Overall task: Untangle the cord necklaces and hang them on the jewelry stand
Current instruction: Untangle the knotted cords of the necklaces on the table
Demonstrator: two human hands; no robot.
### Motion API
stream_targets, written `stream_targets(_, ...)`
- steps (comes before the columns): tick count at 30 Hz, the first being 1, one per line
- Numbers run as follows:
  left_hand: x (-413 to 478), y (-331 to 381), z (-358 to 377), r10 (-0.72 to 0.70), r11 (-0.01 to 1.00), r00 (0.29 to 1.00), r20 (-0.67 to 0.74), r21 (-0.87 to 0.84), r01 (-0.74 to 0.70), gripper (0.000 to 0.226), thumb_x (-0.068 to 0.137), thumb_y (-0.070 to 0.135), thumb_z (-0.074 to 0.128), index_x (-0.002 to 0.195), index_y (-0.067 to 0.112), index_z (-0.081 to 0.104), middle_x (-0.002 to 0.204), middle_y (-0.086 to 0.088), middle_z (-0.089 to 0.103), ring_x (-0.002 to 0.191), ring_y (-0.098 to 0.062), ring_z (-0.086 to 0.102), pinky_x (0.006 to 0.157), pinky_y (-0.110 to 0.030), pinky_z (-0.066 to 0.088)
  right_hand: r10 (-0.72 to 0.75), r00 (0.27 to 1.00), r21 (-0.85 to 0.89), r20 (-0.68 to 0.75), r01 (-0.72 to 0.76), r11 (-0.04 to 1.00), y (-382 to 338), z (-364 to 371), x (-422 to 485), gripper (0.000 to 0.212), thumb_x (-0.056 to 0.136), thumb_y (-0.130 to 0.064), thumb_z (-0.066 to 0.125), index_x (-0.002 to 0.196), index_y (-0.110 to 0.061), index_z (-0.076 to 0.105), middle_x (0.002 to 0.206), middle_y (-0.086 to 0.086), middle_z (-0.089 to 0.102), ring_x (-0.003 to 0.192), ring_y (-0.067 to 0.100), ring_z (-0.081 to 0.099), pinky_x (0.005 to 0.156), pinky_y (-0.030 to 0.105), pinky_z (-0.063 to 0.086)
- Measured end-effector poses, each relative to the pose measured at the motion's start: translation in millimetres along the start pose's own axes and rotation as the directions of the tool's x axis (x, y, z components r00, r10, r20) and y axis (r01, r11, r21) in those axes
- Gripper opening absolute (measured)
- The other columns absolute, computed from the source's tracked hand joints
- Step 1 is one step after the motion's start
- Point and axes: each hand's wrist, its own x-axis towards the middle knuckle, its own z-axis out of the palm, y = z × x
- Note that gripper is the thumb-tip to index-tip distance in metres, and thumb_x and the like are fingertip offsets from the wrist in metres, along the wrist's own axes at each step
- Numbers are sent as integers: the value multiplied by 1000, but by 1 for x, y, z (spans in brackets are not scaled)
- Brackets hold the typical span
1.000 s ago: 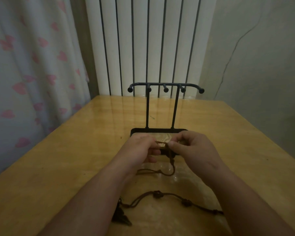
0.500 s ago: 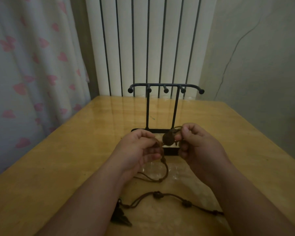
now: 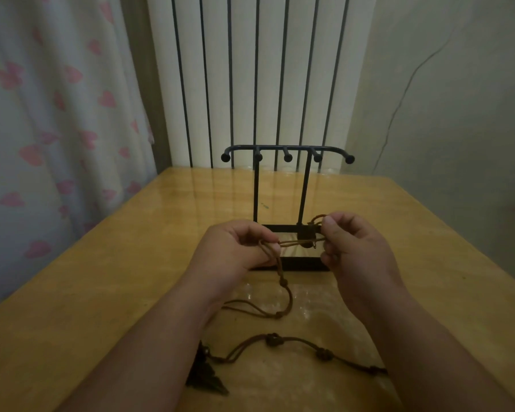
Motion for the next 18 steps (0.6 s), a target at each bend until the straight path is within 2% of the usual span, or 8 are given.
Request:
stream_targets(3,1,1,-4,47,999,999,13,24,-47,20,81,3,73,77,22,78,83,-3,76,80,-18,73,78,-35,58,-40,999,-88,-8,39,995,0,0,-1,7,93,-17,61,94,-14,66,77,0,63,66,15,52,62,31,47)
stream_targets(7,1,1,-8,87,992,991,102,-104,-77,25,87,-7,59,84,12,76,87,-8,75,81,-20,72,72,-29,56,-72,997,-139,20,74,987,0,-1,-2,4,88,-15,67,90,-15,70,72,-6,68,65,9,59,61,25,51)
stream_targets(9,0,0,-8,105,983,986,127,-161,-84,26,85,-8,59,81,12,75,86,-9,74,81,-21,72,71,-28,56,-61,997,-137,46,67,988,-1,0,-3,8,87,-14,67,94,-17,71,82,-4,70,74,12,65,66,24,54)
stream_targets(11,1,0,-6,112,977,985,129,-196,-85,23,84,-9,60,82,9,74,85,-11,73,80,-23,72,71,-28,56,-26,996,-96,90,35,995,-1,1,-3,21,90,-12,64,108,-21,68,99,-3,69,89,13,70,74,26,58)
stream_targets(13,1,-1,-4,102,975,990,96,-206,-81,18,85,-8,60,85,5,72,84,-11,73,80,-23,72,71,-29,57,8,994,-121,107,5,993,0,3,-3,29,92,-11,61,117,-25,62,108,-6,64,94,14,69,78,28,59)
stream_targets(16,3,-2,-2,83,977,996,28,-197,-76,17,86,-7,61,85,5,72,83,-11,74,81,-24,73,73,-34,57,-20,996,-339,87,49,940,-1,4,-4,19,88,-4,57,98,-18,64,98,0,64,84,16,63,69,30,54)
stream_targets(18,4,-2,-2,82,977,997,-7,-194,-82,16,86,-7,61,85,5,72,82,-11,74,81,-24,73,75,-35,57,-24,990,-365,137,73,928,-2,5,-6,14,85,-2,55,89,-13,63,88,5,66,75,14,59,63,28,46)
